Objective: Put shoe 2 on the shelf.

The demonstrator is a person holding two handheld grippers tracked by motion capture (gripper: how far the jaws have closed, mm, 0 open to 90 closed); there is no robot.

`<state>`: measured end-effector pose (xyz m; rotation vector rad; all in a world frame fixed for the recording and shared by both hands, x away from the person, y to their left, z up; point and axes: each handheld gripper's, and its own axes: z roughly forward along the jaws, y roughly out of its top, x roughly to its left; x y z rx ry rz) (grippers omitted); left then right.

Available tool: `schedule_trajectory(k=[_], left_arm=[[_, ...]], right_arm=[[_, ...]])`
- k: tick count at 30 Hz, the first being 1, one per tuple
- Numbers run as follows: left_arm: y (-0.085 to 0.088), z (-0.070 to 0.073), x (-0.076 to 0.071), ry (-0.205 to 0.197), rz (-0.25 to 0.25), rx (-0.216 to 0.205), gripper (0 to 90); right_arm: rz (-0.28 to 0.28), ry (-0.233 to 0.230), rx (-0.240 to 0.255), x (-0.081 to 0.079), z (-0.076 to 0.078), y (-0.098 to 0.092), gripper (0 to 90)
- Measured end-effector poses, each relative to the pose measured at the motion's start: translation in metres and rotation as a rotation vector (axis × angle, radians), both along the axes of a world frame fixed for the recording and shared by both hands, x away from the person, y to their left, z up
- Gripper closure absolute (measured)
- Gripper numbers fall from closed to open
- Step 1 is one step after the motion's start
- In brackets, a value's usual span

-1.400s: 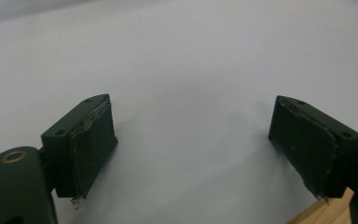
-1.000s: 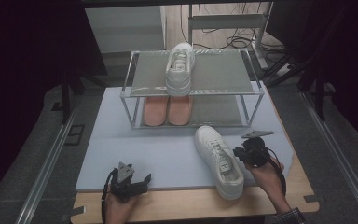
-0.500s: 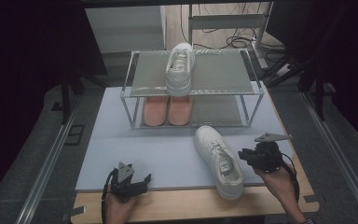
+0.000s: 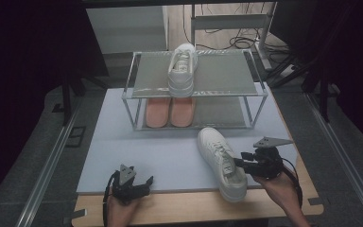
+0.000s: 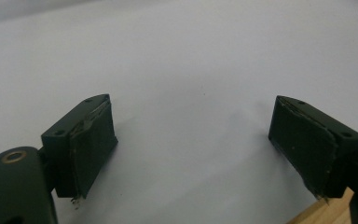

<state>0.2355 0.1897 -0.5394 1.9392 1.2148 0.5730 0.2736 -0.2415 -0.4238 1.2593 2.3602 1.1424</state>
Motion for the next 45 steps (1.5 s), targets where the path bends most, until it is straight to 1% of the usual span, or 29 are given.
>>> schedule_trajectory(k=[3,7,12,16,17,19,21,22,24,26,30,33,38,45], left_arm=[[0.0,0.0,0.0,0.0,0.0,0.0,14.1],[0.0,0.0,0.0,0.001,0.0,0.0,14.1],[0.0,0.0,0.0,0.001,-0.002,0.002,14.1],[0.0,0.0,0.0,0.002,-0.002,0.002,14.1],[0.0,0.0,0.0,0.002,-0.002,0.002,14.1],[0.0,0.0,0.0,0.002,-0.002,0.002,14.0],[0.0,0.0,0.0,0.001,-0.002,0.002,14.0],[0.0,0.0,0.0,0.001,-0.002,0.002,14.1],[0.0,0.0,0.0,0.0,-0.004,0.005,14.0],[0.0,0.0,0.0,0.002,-0.002,0.002,14.1],[0.0,0.0,0.0,0.002,-0.002,0.002,14.1],[0.0,0.0,0.0,0.002,-0.002,0.002,14.1],[0.0,0.0,0.0,0.002,-0.002,0.002,14.1],[0.0,0.0,0.0,0.001,-0.002,0.002,14.1]], right_arm=[[0.008,0.002,-0.017,0.002,-0.003,0.005,56.3],[0.009,0.014,-0.027,0.007,-0.009,0.009,55.6],[0.0,0.03,-0.04,0.011,-0.014,0.012,57.3],[-0.015,0.05,-0.039,0.013,-0.015,0.012,64.3],[-0.016,0.049,-0.037,0.013,-0.015,0.013,67.0],[-0.02,0.042,-0.049,0.012,-0.012,0.012,73.4],[-0.029,0.045,-0.061,0.012,-0.011,0.013,76.3],[-0.031,0.05,-0.056,0.012,-0.011,0.013,77.4],[-0.039,0.064,-0.043,0.013,-0.01,0.013,79.5],[-0.047,0.081,-0.018,0.014,-0.01,0.011,80.6],[-0.067,0.125,0.069,0.018,-0.012,0.004,82.4],[-0.078,0.155,0.12,0.021,-0.012,-0.001,83.2],[-0.091,0.191,0.202,0.022,-0.01,-0.008,84.3],[-0.088,0.219,0.268,0.023,-0.005,-0.013,84.8]])
